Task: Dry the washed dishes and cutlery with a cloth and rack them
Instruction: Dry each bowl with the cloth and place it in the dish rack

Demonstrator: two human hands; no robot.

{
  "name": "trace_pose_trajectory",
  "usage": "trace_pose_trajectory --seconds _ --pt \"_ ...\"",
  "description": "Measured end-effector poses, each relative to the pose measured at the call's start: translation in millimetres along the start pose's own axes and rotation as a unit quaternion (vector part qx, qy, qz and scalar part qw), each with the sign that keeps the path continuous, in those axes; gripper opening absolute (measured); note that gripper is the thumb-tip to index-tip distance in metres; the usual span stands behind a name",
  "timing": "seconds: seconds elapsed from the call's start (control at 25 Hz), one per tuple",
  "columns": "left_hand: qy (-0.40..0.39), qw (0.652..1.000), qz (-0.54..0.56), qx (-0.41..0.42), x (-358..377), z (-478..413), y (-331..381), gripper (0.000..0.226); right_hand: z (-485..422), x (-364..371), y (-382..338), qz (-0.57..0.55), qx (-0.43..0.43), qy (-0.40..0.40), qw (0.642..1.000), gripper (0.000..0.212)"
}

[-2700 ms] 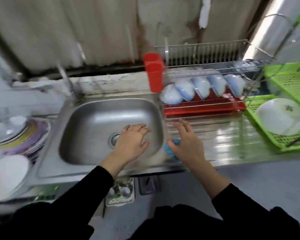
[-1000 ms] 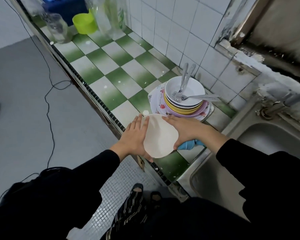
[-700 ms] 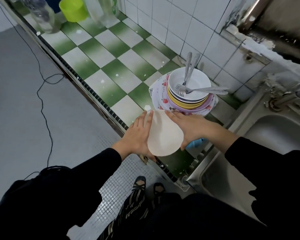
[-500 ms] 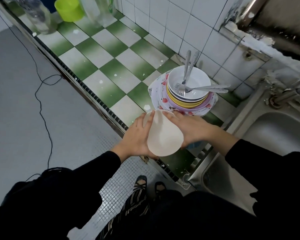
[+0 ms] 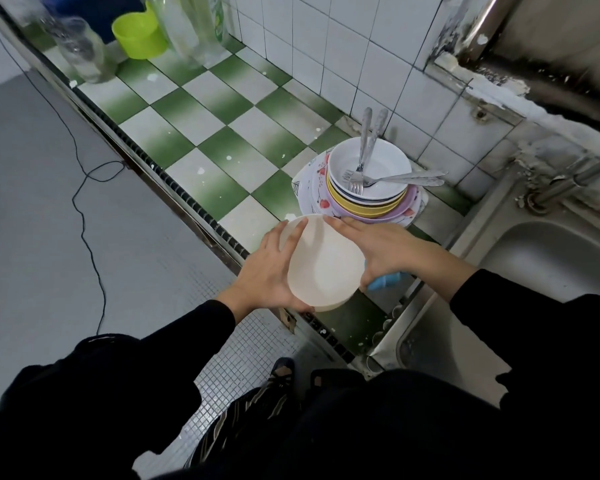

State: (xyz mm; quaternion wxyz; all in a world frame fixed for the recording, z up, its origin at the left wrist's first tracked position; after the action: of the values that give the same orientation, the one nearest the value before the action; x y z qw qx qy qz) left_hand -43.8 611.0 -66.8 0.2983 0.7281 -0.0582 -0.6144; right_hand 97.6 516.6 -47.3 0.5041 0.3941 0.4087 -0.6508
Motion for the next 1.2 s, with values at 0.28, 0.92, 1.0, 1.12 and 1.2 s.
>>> trace_pose_trajectory --seconds 0.28,0.92,1.0,1.12,1.2 --pt "0.063 0.997 0.028 0.025 -27 9 7 0.139 7 -31 8 -0.152 0.018 0.057 0.987 0.135" --pt "0.172 0.969 -0.061 0.168 -77 4 40 0.123 28 -51 19 -0.204 0.072 0.165 0.962 0.119" --pt "0.158 0.965 -0.067 0.197 -80 5 45 0.122 30 -49 19 -0.217 0.073 0.166 0.959 0.118" --pt "0.132 0.966 -0.071 0.21 -81 5 48 0.127 33 -43 20 -0.241 0.073 0.166 0.953 0.113" --pt "0.128 0.963 -0.084 0.222 -79 6 51 0.128 35 -39 20 -0.256 0.08 0.176 0.947 0.108"
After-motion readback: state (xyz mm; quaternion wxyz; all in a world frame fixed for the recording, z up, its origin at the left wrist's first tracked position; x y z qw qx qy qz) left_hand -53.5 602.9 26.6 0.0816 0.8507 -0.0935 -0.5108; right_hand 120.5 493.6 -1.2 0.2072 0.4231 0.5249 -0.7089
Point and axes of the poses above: each hand's wrist, its own z-axis away from the middle knuckle, its own x-axis out of the palm, y = z × x, the point moved 7 cm from there along -z, towards the middle knuckle, and after that the axes turned 8 degrees about y, right-handed, at the moved point
